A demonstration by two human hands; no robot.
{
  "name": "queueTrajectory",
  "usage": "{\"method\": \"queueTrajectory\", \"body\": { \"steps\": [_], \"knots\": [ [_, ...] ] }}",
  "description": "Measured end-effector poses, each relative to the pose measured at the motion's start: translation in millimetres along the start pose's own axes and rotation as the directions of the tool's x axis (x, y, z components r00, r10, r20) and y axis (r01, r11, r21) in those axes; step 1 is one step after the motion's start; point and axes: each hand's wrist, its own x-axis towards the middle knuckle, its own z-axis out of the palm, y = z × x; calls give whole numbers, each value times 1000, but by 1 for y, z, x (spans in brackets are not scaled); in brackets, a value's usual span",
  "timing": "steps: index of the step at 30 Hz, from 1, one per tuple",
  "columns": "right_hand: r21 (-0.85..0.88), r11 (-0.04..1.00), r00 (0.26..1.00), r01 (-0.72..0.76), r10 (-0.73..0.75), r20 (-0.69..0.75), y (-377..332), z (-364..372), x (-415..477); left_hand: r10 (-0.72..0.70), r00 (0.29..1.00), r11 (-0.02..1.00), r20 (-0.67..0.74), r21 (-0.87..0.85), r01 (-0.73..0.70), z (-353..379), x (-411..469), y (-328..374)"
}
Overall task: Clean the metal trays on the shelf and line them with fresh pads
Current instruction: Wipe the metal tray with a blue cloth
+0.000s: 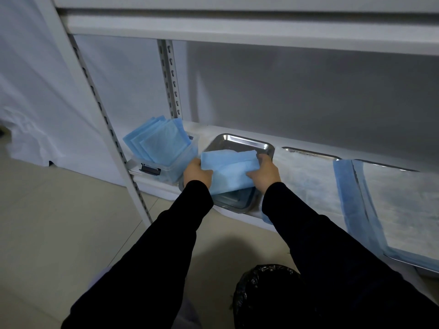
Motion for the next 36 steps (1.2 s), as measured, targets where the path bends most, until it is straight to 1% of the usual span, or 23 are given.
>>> {"method": "queueTrajectory", "body": {
  "steps": [3, 6, 8, 10, 11, 12, 14, 15, 17, 18, 19, 20, 22, 24, 27, 30, 31, 32, 33, 34, 35, 36],
  "knots": [
    [-55, 998, 1000, -6, 6, -2, 0, 1, 2, 62, 997, 995, -38, 78, -59, -1, 2, 3],
    [-141, 990, 1000, 2, -5, -23, -1, 3, 1, 91, 995, 991, -34, 101, -87, 1, 5, 3],
    [-257, 966, 996, 26, -48, -78, -1, 5, -1, 106, 994, 984, -29, 147, -100, 6, 9, 1],
    [-371, 925, 989, 80, -120, -85, -1, 6, -1, 103, 993, 980, -56, 177, -92, 8, 12, 1],
    [-410, 903, 986, 130, -161, -44, 0, 7, 0, 94, 993, 982, -72, 169, -81, 9, 14, 0],
    [-435, 879, 979, 195, -202, 32, -1, 8, 0, 86, 993, 984, -75, 164, -73, 10, 15, 0],
    [-448, 834, 943, 322, -241, 229, 0, 12, 0, 72, 994, 985, -79, 164, -58, 11, 14, 0],
    [-474, 801, 919, 366, -231, 319, 0, 15, -1, 74, 994, 985, -85, 161, -59, 11, 14, -1],
    [-613, 668, 887, 422, -163, 433, 3, 22, -2, 67, 993, 986, -98, 157, -51, 11, 15, -2],
    [-675, 602, 882, 427, -114, 457, 5, 25, -2, 63, 993, 989, -100, 140, -48, 11, 14, -2],
    [-717, 555, 882, 421, -66, 466, 8, 28, -3, 58, 993, 993, -103, 111, -46, 10, 14, -1],
    [-746, 523, 884, 412, -31, 467, 10, 31, -3, 43, 995, 993, -94, 117, -32, 10, 13, -1],
    [-775, 489, 888, 400, 2, 460, 15, 35, -3, 37, 998, 980, -48, 196, -27, 10, 10, -1],
    [-784, 474, 889, 400, 8, 458, 16, 36, -2, 33, 998, 977, -48, 213, -23, 11, 12, -2],
    [-789, 461, 885, 406, 16, 465, 13, 36, -2, -28, 999, 987, -33, 159, 33, 11, 12, 1],
    [-795, 442, 883, 415, 13, 468, 12, 34, -1, -51, 998, 991, -20, 125, 53, 9, 9, 5],
    [-798, 435, 885, 417, 5, 465, 12, 33, -1, -70, 997, 996, -28, 61, 71, 10, 10, 5],
    [-801, 428, 888, 419, -11, 459, 12, 32, -1, -58, 998, 998, -5, 32, 59, 8, 6, 10],
    [-800, 428, 893, 420, -35, 449, 11, 31, -1, -55, 997, 984, 53, 170, 45, 10, 5, 9],
    [-794, 441, 897, 419, -67, 437, 10, 29, -2, -2, 997, 957, 83, 289, -23, 13, 2, 7],
    [-780, 465, 900, 419, -102, 423, 9, 28, -3, -86, 996, 992, 36, 94, 82, 13, 1, 13],
    [-764, 489, 902, 421, -139, 408, 8, 27, -4, -139, 990, 978, 14, -157, 139, 12, 1, 16]
  ]
}}
